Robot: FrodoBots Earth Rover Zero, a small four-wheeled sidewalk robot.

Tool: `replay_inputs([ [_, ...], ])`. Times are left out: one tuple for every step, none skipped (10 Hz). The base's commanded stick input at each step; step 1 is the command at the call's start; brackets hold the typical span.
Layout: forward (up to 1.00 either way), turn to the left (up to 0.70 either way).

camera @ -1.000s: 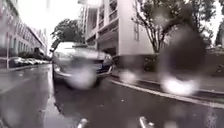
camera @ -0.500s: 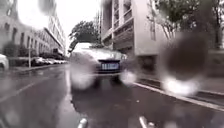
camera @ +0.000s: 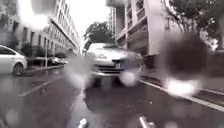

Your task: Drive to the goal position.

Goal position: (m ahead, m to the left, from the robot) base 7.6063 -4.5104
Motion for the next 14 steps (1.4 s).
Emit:
replay_inputs([
  [0.00,0.45],
  [0.00,0.45],
  [0.00,0.45],
  [0.00,0.45],
  [0.00,0.45],
  [0.00,0.45],
  [0.00,0.45],
  [0.00,0.45],
  [0.00,0.45],
  [0.00,0.45],
  [0.00,0.45],
  [0.00,0.45],
  [0.00,0.45],
  [0.00,0.45],
])
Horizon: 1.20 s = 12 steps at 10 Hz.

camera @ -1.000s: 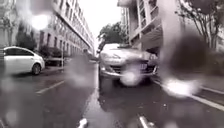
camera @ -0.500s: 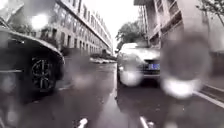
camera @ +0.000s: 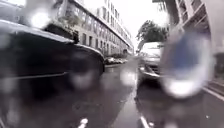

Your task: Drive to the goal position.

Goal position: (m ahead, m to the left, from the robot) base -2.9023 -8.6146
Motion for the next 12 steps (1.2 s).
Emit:
replay_inputs([
  [0.00,0.45],
  [0.00,0.45],
  [0.01,0.44],
  [0.59,0.00],
  [0.70,0.00],
  [0.70,0.00],
  [0.70,0.00],
  [0.70,0.00],
  [0.70,0.00],
  [0.70,0.00],
  [0.70,0.00],
  [0.70,0.00],
])
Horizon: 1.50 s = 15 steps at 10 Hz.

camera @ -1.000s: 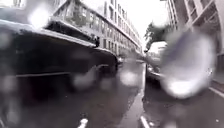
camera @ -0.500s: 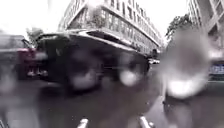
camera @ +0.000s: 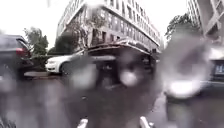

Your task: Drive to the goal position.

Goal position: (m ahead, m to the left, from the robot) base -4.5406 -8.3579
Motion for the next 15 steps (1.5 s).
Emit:
replay_inputs([
  [0.70,0.00],
  [0.70,0.00],
  [0.70,0.00],
  [0.70,0.00],
  [0.70,0.00],
  [0.70,0.00],
  [0.70,0.00],
  [0.70,0.00],
  [0.70,0.00],
  [0.45,0.00],
  [0.45,0.00],
  [0.45,0.00],
  [0.53,0.00],
  [0.70,0.00],
  [0.70,0.00],
])
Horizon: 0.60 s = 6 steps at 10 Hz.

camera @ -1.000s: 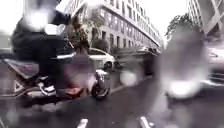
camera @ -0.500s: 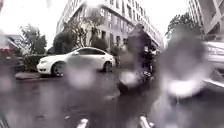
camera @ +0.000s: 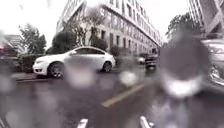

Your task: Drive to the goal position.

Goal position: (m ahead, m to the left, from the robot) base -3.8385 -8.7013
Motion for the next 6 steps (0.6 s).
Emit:
replay_inputs([
  [0.70,0.00],
  [0.70,0.00],
  [0.70,0.00],
  [0.70,-0.14],
  [0.70,-0.14],
  [0.70,-0.14],
])
